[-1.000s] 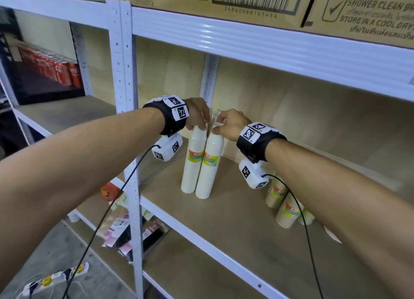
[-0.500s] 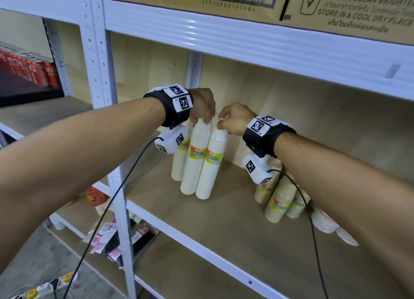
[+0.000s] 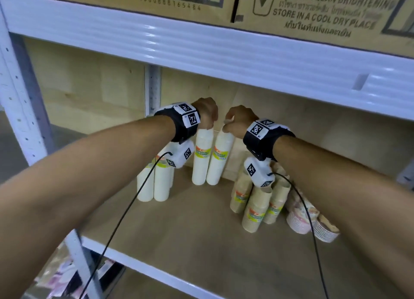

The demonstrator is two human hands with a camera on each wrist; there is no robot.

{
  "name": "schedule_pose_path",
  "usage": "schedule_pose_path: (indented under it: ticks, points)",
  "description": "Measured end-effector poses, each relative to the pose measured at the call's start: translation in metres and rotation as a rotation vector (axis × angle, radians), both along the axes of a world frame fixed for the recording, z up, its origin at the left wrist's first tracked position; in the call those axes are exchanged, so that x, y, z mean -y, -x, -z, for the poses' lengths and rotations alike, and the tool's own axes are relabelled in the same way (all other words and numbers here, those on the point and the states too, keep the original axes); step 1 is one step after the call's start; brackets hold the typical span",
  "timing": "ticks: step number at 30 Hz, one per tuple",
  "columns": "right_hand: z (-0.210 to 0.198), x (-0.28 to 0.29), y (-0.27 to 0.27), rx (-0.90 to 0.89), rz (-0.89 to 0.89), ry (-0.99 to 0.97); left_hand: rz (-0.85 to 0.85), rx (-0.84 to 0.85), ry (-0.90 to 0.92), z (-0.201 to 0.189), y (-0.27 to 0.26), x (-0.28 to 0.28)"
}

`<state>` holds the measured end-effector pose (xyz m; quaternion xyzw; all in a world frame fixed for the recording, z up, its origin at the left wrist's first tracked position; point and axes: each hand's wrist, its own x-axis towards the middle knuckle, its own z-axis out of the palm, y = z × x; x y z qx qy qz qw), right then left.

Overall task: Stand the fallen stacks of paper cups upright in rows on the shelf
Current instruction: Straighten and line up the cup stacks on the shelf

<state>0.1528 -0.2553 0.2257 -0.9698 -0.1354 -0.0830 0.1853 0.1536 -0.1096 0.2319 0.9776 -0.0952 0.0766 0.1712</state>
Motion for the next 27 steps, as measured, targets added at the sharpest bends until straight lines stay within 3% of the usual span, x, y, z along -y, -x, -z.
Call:
schedule_pose_path:
  ticks: [10, 16, 22, 27]
  points:
    - [0.021, -0.002, -0.05, -0.054, 0.077, 0.011, 0.028, 0.097, 0.051, 0.033, -0.056, 0.012]
    - [0.026, -0.004, -0.068, -0.06, 0.098, -0.012, -0.032, -0.023, 0.123, 0.033, -0.074, 0.012]
    - [0.025, -0.009, -0.076, -0.051, 0.086, 0.061, -0.031, 0.017, 0.111, 0.037, -0.082, 0.015]
    - [0.029, -0.008, -0.079, -0.011, 0.085, 0.008, -0.022, 0.03, 0.16, 0.038, -0.083, 0.017]
